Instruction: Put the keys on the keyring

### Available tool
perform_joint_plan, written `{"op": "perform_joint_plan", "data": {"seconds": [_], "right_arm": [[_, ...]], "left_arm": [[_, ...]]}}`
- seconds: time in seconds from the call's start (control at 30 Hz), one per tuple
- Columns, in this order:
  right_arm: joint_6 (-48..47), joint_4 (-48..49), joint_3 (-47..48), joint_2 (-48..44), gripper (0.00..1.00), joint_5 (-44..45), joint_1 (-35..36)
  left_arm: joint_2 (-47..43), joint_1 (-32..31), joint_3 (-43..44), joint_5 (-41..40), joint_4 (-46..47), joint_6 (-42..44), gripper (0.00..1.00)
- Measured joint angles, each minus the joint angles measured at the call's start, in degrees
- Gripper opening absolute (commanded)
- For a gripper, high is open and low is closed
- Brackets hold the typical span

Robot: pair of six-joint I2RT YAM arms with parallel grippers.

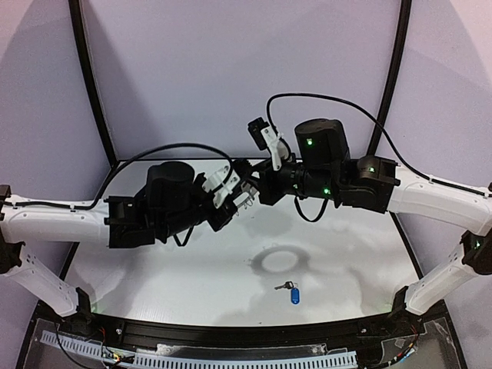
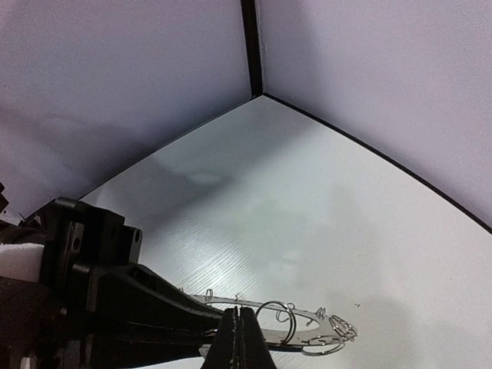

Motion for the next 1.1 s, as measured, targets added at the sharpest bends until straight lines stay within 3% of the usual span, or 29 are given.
{"op": "perform_joint_plan", "data": {"seconds": [0.37,0.77,0.93,1.1], "right_arm": [[5.32,-8.34,3.72,1.20,0.00,-10.00,-3.17],[10.00,-15.81,8.00,5.99,0.00,-10.88,-3.81],[9.96,-13.37,6.09,5.84,0.00,-12.56,-4.06],[7.37,-5.42,2.31,3.57,0.00,-21.21,-6.10]], "left_arm": [[-1.14,-1.37,-5.00,-0.25,6.42,7.01,0.01],[-1.14,-2.39,-8.29,-3.24,7.58,11.23,0.01],[-1.25,-2.44,-8.84,-3.41,6.80,11.10,0.03],[-2.71,-2.96,-8.87,-3.92,7.09,9.33,0.06]]}}
